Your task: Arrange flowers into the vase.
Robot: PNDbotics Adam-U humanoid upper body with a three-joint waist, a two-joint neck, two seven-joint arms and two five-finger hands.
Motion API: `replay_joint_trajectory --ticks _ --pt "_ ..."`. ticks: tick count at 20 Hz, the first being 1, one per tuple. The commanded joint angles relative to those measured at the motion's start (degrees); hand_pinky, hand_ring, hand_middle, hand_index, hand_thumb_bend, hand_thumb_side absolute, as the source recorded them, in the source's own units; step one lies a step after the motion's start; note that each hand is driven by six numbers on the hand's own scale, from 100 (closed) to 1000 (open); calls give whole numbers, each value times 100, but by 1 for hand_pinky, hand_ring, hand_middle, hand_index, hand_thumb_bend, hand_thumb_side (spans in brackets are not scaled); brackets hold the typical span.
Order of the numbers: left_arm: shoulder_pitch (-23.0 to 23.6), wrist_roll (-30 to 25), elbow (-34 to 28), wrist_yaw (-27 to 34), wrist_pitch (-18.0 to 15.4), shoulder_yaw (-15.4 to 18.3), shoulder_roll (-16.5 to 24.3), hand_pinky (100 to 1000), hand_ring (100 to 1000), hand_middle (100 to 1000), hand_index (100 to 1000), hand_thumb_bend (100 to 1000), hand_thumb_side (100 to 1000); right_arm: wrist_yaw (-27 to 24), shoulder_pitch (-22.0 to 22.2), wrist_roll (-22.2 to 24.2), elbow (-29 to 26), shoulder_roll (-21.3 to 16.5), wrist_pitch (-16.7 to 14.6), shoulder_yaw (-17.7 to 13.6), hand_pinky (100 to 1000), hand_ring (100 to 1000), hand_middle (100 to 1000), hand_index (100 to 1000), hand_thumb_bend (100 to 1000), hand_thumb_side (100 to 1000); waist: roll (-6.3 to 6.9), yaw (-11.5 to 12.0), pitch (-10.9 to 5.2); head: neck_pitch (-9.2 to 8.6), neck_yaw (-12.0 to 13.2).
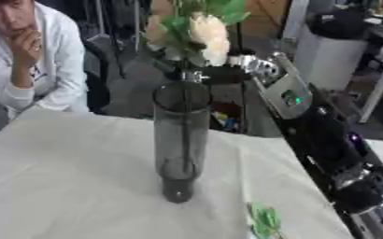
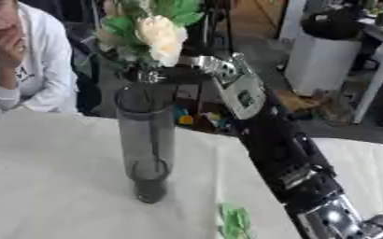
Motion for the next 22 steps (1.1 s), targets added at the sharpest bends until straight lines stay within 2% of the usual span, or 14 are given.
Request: replay_joint_trajectory --ticks 1,8,13,22 --pt "-43 -15 -96 4 -13 8 109 787 864 846 955 100 1000 17 -182 712 32 -191 -787 21 950 1000 1000 1000 350 888 28 -8 -181 10 30" --pt "-38 -16 -96 2 -10 4 116 786 864 845 955 100 1000 258 -232 712 321 -222 -1098 78 950 1000 1000 1000 349 840 20 -24 -205 14 47" --pt "-29 -13 -96 0 -8 4 119 785 864 844 956 100 1000 304 -263 712 367 -241 -1181 67 952 1000 1000 1000 379 880 21 -32 -225 19 50" --pt "-17 -16 -96 -1 -2 3 113 785 865 844 956 100 1000 336 -202 712 317 -345 -1249 64 952 1000 1000 1000 372 933 42 -66 -216 23 71"
